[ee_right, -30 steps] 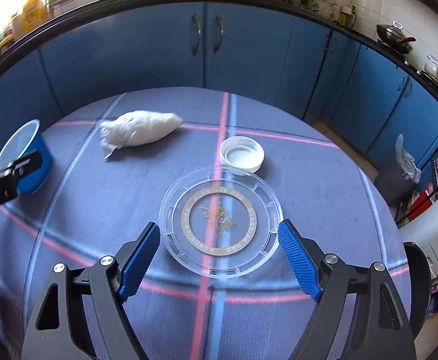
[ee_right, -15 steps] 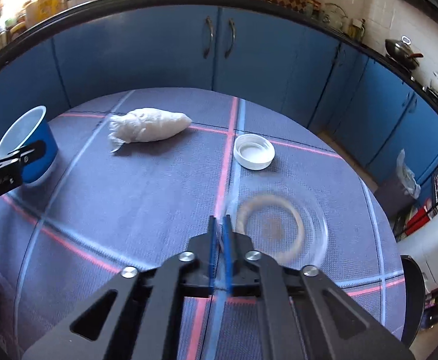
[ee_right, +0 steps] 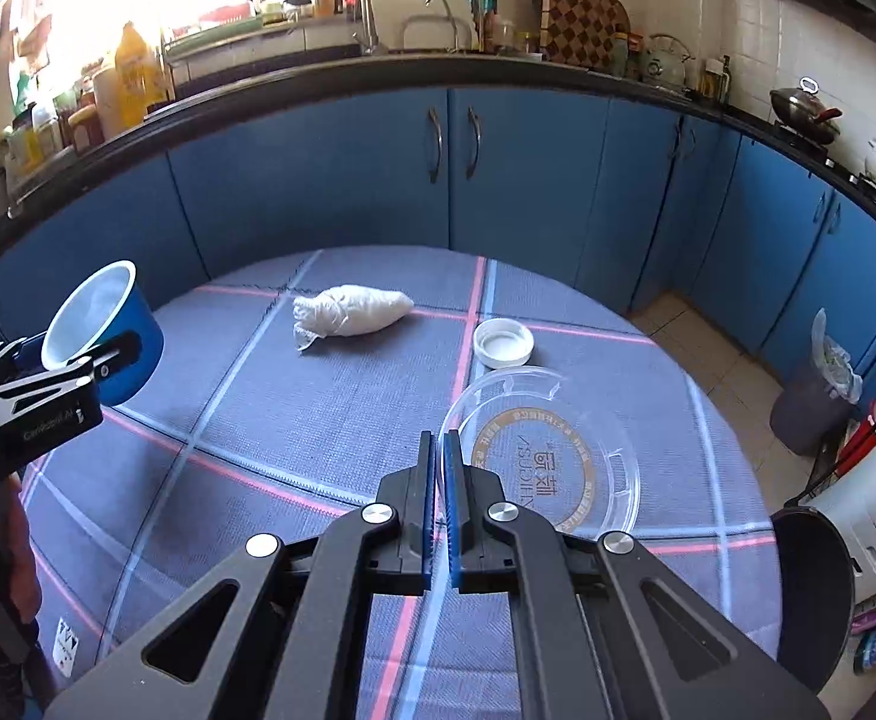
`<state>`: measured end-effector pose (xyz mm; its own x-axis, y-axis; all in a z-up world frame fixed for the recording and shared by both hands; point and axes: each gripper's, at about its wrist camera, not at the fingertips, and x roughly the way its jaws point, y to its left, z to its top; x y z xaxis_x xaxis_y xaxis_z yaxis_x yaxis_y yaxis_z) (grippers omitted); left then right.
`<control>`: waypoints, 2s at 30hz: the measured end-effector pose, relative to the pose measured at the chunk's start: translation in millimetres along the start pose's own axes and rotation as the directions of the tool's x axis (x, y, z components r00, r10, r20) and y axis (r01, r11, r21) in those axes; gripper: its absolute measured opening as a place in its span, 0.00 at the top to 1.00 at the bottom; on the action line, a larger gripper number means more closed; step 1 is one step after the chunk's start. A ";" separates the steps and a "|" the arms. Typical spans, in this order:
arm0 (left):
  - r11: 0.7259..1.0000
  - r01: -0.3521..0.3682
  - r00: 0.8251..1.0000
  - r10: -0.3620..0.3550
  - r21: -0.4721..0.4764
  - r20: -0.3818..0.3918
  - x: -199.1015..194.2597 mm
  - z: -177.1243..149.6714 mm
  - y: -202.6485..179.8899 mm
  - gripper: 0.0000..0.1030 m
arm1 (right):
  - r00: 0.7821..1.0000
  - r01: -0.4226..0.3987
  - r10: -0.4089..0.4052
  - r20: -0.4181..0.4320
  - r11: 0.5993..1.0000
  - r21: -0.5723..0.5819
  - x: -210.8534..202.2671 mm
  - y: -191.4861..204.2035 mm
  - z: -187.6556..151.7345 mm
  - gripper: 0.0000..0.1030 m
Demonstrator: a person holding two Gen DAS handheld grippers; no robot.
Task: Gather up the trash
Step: 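Carry the lid and blue bowl over the black bin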
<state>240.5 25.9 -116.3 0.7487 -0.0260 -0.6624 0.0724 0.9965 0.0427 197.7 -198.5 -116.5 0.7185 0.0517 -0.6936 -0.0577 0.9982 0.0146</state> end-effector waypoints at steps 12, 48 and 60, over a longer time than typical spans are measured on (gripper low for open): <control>0.997 0.054 0.997 -0.057 0.060 0.047 -55.9 1.5 -40.8 0.26 | 0.998 0.038 -0.039 0.039 0.999 0.033 -42.9 -25.1 -8.5 0.97; 0.889 0.211 0.959 -0.268 0.406 0.089 -126.3 11.5 -304.3 0.26 | 0.990 0.073 -0.101 0.098 0.964 0.254 -119.0 -217.5 -73.8 0.97; 0.853 0.239 0.955 -0.294 0.464 0.049 -110.8 10.3 -366.3 0.26 | 0.988 0.093 -0.125 0.089 0.950 0.297 -102.6 -262.1 -79.9 0.96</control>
<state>137.8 -337.1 -50.8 0.7253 -0.3217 -0.6086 0.5466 0.8066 0.2251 83.7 -467.7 -106.7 0.7791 -0.0712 -0.6229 0.2185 0.9621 0.1632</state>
